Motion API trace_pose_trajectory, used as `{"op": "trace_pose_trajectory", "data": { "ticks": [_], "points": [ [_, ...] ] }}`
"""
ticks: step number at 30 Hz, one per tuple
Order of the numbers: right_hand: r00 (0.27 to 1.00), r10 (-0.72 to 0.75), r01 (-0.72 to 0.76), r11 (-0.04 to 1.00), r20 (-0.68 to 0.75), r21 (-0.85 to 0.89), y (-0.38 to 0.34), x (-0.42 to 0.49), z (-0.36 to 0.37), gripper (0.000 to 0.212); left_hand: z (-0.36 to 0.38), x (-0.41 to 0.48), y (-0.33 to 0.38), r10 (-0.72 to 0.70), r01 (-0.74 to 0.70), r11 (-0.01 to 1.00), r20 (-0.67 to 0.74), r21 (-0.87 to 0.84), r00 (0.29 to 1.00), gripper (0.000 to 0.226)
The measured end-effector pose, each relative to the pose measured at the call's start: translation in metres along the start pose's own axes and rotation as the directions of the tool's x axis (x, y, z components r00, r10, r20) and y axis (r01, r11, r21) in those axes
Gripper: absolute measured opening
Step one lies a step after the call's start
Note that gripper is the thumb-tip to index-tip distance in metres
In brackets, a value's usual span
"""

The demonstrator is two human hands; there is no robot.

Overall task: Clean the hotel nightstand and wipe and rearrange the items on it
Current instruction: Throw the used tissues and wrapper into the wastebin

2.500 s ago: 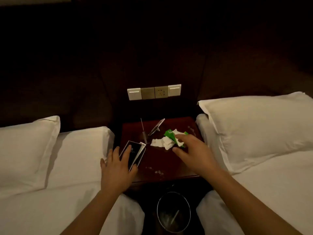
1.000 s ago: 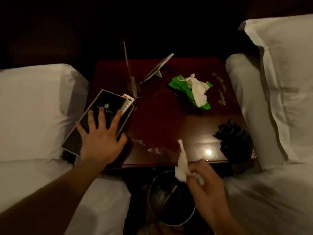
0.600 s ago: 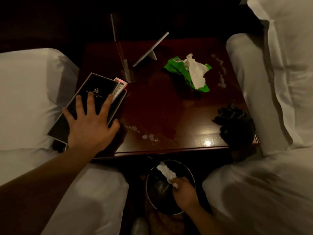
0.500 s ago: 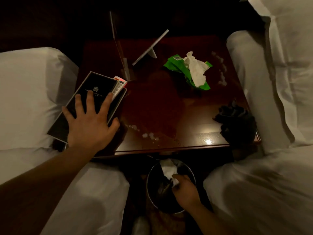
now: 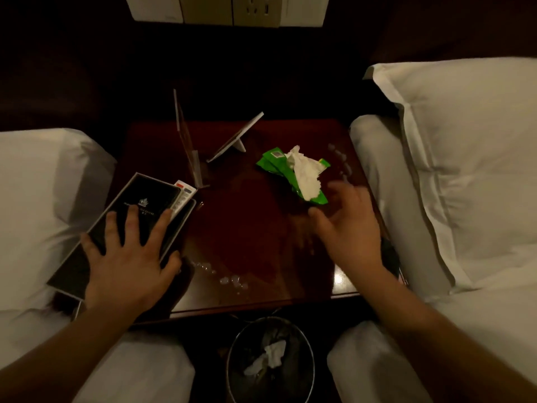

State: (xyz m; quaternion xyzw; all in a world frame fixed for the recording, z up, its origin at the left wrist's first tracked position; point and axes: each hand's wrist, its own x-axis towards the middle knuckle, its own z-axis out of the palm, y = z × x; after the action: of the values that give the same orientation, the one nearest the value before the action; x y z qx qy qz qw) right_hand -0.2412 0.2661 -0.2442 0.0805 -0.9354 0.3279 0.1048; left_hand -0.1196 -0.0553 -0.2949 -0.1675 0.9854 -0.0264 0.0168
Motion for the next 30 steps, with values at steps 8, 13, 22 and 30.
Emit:
{"op": "trace_pose_trajectory", "data": {
  "ticks": [8, 13, 22, 30],
  "points": [
    [0.977, -0.003, 0.081, 0.932, 0.215, -0.353, 0.008, 0.045, 0.04, 0.033, -0.002, -0.002, 0.002, 0.001, -0.001, 1.0, -0.002, 0.009, 1.0, 0.078],
    [0.997, -0.04, 0.046, 0.994, 0.06, -0.099, 0.008, 0.03, 0.031, 0.015, -0.004, -0.002, 0.003, 0.01, -0.01, 1.0, -0.001, 0.018, 1.0, 0.079],
    [0.936, 0.311, -0.351, 0.799, 0.165, 0.488, 0.007, 0.008, 0.023, 0.014, -0.003, -0.001, 0.003, 0.01, -0.01, 0.999, 0.004, 0.036, 1.0, 0.081],
    [0.949, 0.3, -0.254, 0.548, 0.096, 0.797, -0.011, 0.005, -0.015, 0.013, -0.002, -0.001, 0.002, 0.006, -0.006, 0.999, 0.001, 0.038, 1.0, 0.081]
  ]
}}
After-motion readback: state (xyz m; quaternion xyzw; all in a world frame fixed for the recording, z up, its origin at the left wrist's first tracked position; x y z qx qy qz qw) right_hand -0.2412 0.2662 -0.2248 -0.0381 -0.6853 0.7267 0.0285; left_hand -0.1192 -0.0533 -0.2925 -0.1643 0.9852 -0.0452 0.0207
